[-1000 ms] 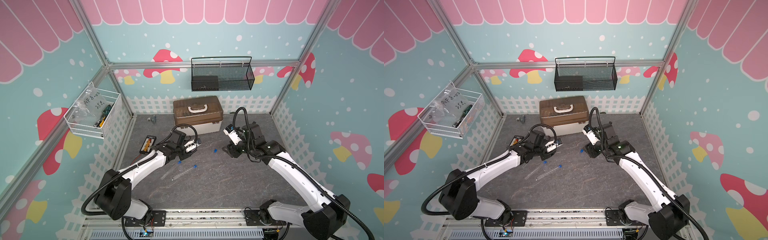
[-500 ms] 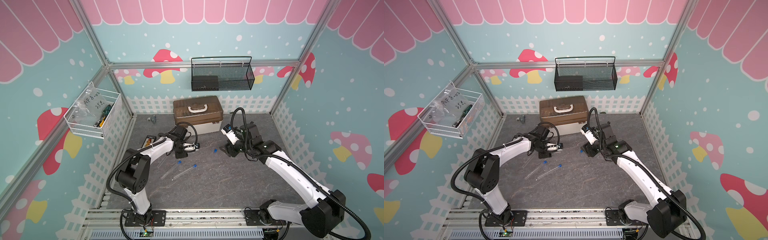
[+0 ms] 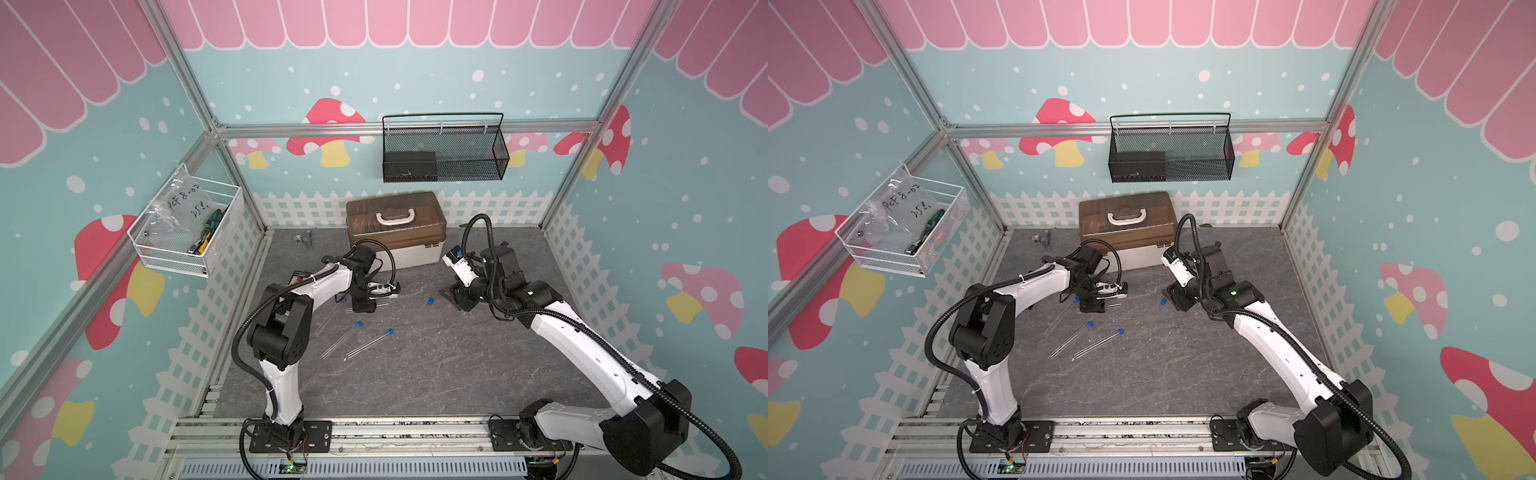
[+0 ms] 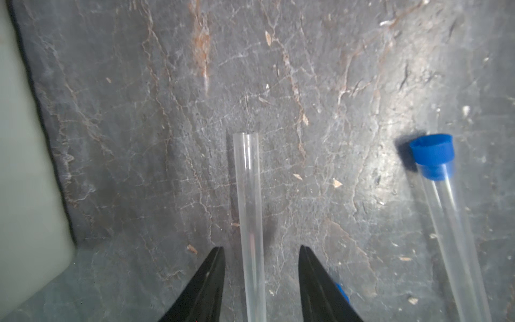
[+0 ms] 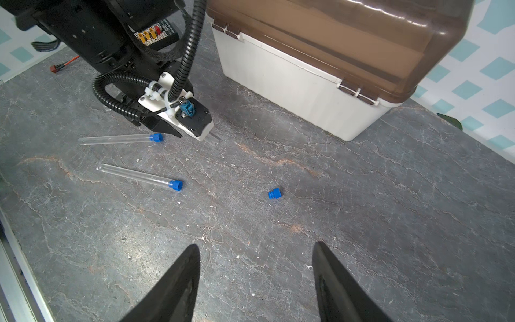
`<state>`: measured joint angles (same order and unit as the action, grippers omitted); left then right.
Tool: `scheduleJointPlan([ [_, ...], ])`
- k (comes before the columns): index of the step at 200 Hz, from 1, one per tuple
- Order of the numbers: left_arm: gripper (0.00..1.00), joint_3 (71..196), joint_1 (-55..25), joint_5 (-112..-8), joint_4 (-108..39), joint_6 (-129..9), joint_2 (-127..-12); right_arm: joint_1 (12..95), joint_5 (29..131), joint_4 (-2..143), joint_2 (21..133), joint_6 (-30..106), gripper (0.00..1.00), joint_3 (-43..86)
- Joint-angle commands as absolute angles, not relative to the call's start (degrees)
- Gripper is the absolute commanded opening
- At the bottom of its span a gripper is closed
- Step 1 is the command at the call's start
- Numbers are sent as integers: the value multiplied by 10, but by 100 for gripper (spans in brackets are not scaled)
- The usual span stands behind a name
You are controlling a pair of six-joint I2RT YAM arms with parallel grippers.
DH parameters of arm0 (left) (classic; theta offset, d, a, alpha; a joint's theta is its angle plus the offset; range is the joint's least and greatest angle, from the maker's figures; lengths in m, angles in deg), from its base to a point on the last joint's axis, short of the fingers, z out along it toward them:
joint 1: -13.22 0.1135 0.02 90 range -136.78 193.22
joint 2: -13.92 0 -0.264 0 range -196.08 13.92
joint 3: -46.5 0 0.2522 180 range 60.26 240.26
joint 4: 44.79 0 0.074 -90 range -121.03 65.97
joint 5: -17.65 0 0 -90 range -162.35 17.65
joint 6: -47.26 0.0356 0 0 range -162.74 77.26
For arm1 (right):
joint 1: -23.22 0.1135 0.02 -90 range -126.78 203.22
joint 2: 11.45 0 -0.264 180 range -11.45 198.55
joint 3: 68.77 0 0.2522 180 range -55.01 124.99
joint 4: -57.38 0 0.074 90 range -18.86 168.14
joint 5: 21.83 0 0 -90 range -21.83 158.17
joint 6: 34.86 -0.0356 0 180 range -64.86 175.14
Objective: Insert stoppers into test tubes
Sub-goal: Pick up the test tube at the center of the board.
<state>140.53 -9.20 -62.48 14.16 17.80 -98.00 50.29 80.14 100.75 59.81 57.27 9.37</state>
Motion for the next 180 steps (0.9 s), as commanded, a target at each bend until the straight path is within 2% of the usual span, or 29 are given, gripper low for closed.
scheduleJointPlan([
  [1,46,1429,-90,-624,164,202,-1000,502,803,1001,595,587,63,92],
  [67,36,1445,-90,-639,165,195,-1024,502,792,1001,589,591,58,89],
  [180,30,1453,-90,-664,183,190,-1043,502,789,999,591,584,53,88],
])
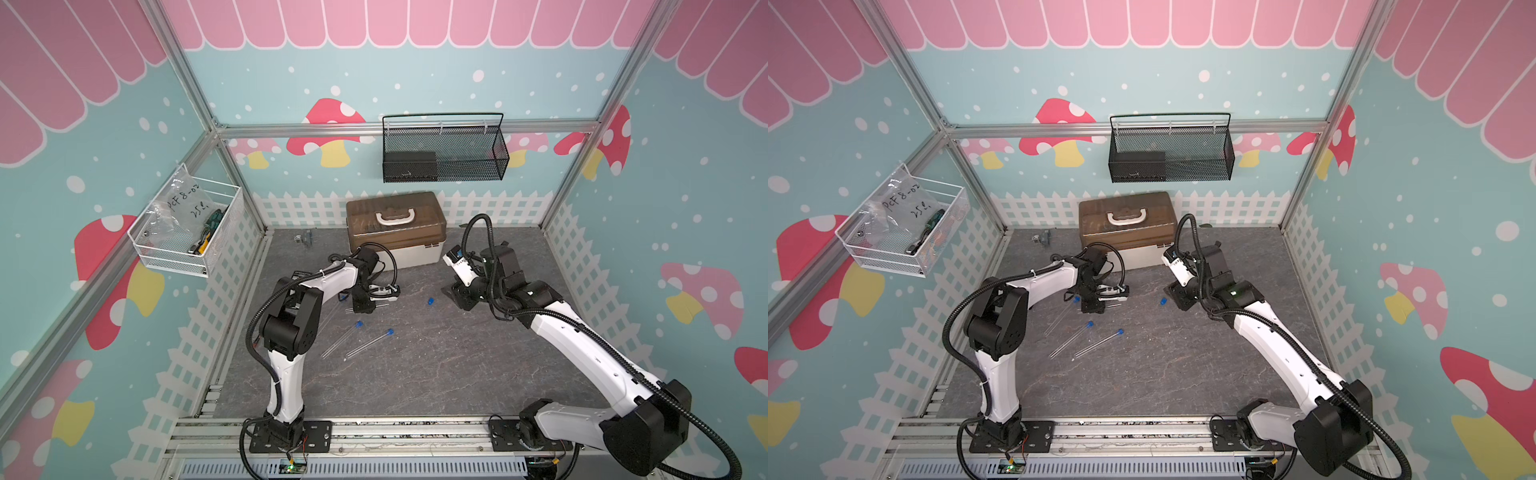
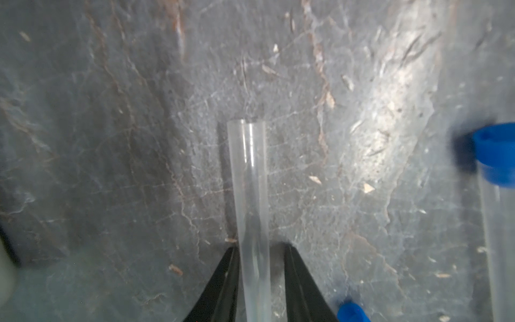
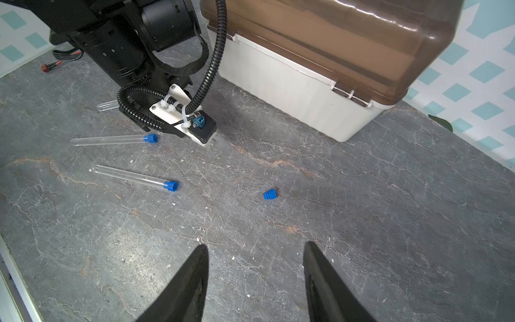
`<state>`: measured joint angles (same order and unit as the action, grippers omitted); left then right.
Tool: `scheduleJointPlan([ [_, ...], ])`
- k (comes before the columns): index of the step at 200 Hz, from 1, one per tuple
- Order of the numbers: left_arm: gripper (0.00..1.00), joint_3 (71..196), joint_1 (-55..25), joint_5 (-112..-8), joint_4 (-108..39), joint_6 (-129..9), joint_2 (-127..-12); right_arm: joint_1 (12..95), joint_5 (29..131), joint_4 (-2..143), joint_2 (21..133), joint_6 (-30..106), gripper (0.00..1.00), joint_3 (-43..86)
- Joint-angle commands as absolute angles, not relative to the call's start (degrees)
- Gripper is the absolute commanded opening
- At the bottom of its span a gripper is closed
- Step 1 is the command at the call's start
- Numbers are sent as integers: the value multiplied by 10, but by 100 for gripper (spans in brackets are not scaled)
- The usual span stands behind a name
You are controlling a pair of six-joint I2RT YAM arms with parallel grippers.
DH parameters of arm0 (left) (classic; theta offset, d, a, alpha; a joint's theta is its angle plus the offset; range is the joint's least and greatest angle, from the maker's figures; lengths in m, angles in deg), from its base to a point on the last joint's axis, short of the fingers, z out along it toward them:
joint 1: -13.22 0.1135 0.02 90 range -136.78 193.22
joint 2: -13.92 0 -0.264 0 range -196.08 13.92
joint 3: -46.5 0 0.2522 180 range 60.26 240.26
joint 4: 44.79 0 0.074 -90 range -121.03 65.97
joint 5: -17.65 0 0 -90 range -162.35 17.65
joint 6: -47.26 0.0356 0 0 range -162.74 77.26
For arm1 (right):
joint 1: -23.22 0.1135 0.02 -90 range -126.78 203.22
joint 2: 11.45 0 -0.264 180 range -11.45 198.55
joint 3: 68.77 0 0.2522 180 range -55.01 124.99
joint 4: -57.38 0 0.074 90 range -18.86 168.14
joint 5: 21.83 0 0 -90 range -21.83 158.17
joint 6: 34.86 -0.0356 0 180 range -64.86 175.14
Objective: Insert stoppers into test tubes
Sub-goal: Pick up the test tube at the center of the board.
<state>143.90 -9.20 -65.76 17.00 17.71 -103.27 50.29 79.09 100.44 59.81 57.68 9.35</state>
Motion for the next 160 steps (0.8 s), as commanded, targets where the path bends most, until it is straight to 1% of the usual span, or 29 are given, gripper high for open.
scheduleJointPlan([
  [1,29,1453,-90,-664,182,190,-1043,502,789,999,591,584,53,87],
  [26,27,1452,-90,-668,183,191,-1046,501,790,999,590,584,52,89],
  [76,25,1457,-90,-673,183,197,-1050,502,791,994,581,580,51,85],
  [108,20,1462,-90,-678,183,197,-1052,502,787,995,576,575,51,81],
  [135,17,1469,-93,-656,181,187,-1029,502,790,984,574,558,50,72],
  [160,16,1462,-95,-628,163,172,-982,502,795,974,578,518,48,63],
])
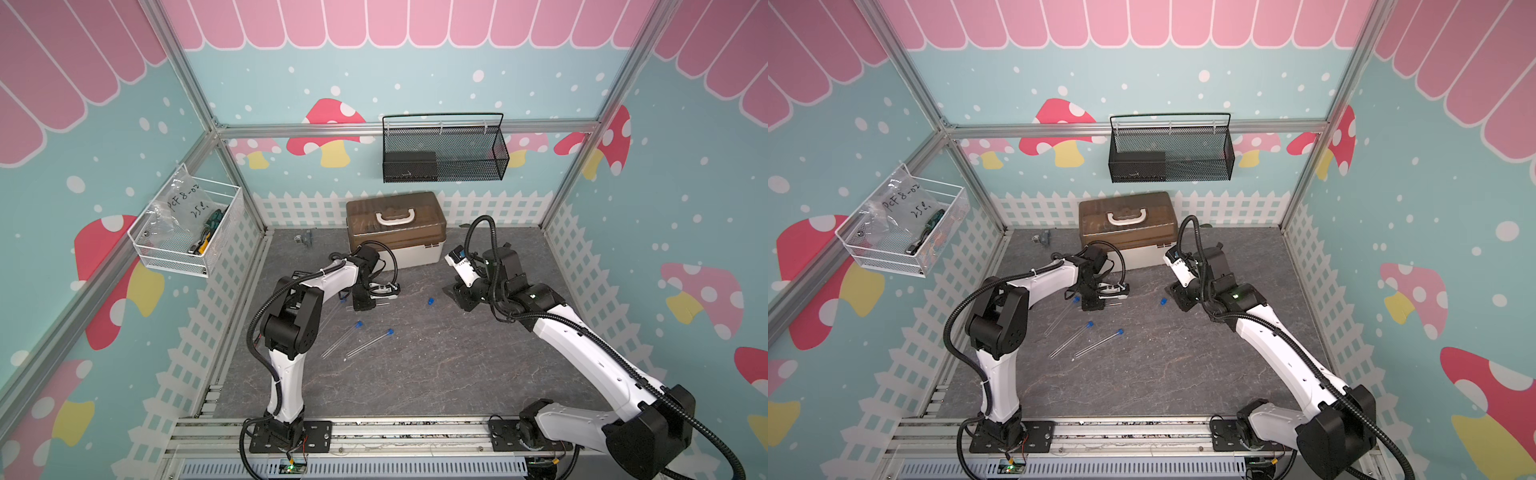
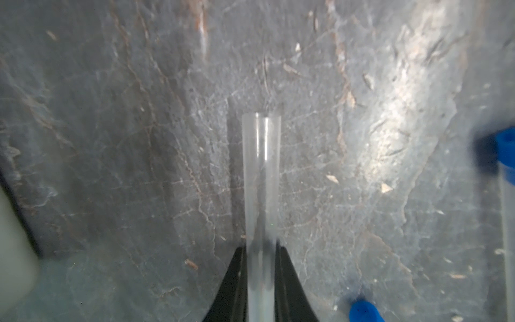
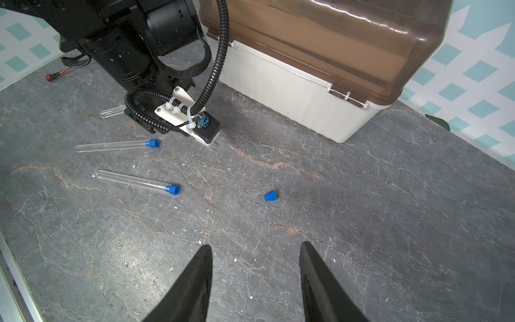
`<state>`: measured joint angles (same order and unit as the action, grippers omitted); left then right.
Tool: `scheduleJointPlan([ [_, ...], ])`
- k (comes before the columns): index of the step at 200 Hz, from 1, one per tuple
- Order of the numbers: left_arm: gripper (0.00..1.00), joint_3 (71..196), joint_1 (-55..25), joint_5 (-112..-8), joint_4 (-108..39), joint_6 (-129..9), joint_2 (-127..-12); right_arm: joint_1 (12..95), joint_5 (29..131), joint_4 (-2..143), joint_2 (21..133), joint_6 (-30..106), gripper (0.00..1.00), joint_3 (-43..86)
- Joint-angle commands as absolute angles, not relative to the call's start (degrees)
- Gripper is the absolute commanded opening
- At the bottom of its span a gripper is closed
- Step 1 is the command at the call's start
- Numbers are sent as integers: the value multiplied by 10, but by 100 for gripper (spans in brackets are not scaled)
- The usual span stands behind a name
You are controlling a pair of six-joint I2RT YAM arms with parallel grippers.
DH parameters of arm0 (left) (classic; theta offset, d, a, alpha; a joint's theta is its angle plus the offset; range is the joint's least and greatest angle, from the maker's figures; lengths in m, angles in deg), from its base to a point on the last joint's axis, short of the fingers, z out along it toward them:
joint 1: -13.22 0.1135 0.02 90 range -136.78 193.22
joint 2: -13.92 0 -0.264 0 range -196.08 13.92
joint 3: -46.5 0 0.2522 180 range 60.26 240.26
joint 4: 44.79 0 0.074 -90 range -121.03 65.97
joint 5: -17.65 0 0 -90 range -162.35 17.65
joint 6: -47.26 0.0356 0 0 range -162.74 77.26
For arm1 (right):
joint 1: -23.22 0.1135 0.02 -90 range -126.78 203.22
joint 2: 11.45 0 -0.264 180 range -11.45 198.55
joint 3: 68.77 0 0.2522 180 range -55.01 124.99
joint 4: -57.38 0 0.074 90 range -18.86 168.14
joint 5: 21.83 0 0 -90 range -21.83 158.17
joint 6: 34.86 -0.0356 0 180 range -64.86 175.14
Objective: Insert stoppers into test tubes
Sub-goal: Pick up the test tube at the center of the board.
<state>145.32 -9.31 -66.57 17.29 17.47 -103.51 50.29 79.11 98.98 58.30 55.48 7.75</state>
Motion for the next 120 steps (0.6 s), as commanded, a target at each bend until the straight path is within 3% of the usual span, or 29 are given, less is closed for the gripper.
scheduleJointPlan([
  [1,16,1462,-94,-627,162,171,-980,502,794,974,578,516,48,63],
  [33,15,1429,-95,-580,119,145,-900,502,784,951,572,399,48,33],
  [65,15,1350,-100,-506,40,98,-805,502,858,877,573,272,49,-23],
  [120,14,1185,-169,-512,-127,53,-684,523,994,789,608,157,56,-14],
])
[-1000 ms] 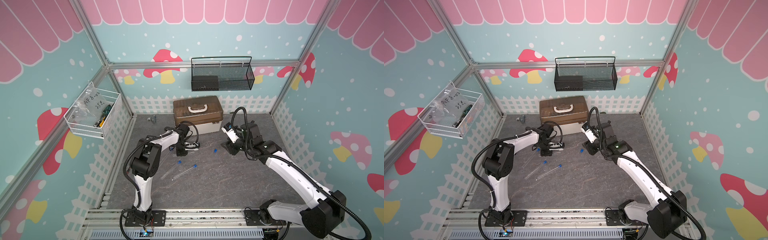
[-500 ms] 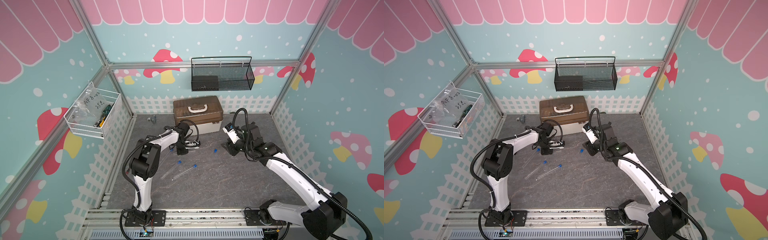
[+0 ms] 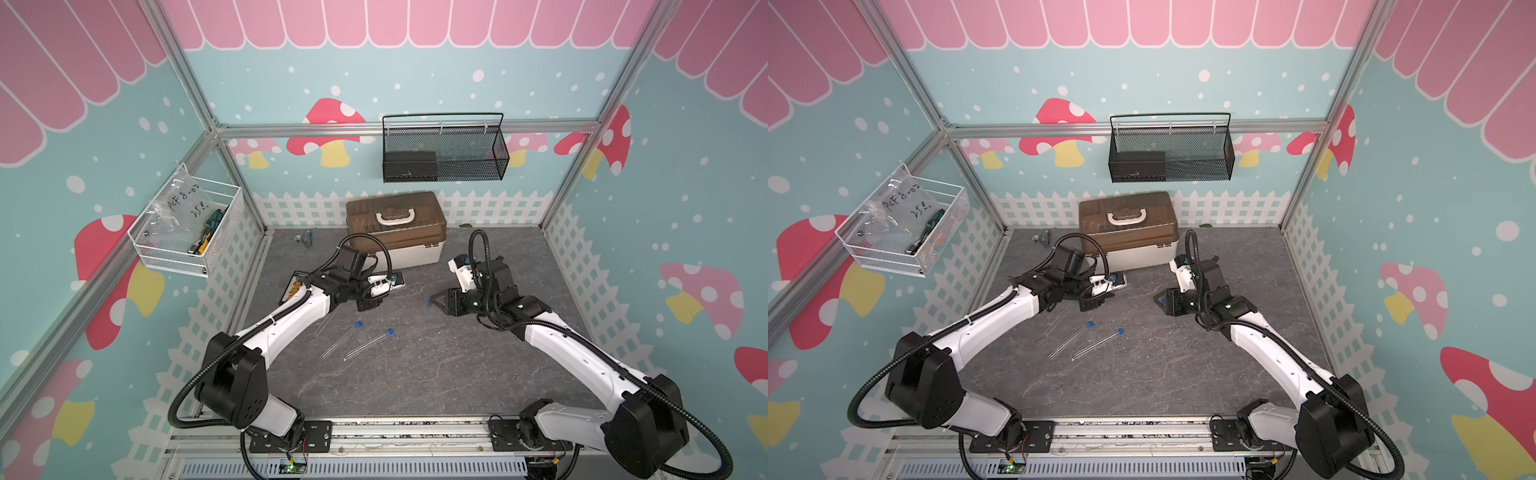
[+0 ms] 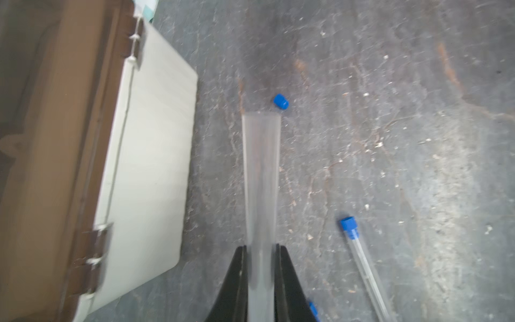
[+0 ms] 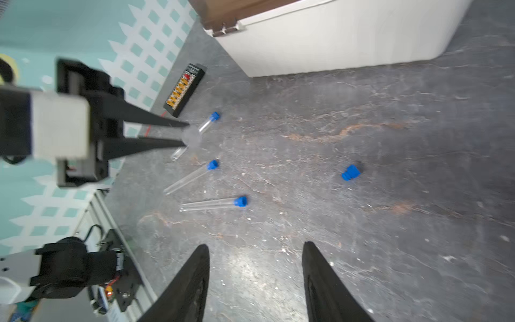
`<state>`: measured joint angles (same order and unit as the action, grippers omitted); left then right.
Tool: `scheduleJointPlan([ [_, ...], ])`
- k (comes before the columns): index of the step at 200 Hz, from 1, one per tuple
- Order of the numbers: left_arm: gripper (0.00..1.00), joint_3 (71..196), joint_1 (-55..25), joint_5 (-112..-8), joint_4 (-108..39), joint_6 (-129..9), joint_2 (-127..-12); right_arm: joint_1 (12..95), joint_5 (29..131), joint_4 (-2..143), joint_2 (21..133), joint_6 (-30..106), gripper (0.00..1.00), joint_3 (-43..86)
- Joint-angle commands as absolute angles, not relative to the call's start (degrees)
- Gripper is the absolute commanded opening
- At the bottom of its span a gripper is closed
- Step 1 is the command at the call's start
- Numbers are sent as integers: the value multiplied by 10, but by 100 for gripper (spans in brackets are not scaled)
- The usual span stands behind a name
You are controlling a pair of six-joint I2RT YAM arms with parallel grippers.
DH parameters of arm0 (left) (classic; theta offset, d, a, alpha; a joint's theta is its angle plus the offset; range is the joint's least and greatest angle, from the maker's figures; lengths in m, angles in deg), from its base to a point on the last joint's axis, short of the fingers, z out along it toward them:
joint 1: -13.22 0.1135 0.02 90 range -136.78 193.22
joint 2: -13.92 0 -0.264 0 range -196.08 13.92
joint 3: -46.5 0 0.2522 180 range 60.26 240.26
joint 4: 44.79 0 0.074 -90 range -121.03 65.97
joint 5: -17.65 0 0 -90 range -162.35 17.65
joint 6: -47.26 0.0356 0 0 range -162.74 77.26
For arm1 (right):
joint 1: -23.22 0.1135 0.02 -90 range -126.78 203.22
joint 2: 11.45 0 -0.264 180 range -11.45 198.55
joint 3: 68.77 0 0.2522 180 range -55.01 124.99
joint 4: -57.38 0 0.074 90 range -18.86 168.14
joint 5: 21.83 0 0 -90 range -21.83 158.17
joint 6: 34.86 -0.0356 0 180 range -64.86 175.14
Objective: Insert stoppers into test tubes
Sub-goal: Pick up the test tube at the center of the board.
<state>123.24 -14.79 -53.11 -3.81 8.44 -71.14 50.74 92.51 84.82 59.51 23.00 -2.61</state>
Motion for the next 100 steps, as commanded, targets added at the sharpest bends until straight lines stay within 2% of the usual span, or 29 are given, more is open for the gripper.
scheduleJointPlan([
  [1,14,1184,-170,-512,-129,53,-682,524,994,789,609,156,56,-13],
  [39,14,1159,-191,-522,-162,47,-671,544,1000,799,671,139,58,26],
  [100,14,1141,-193,-525,-173,56,-676,567,1000,826,741,121,50,71],
])
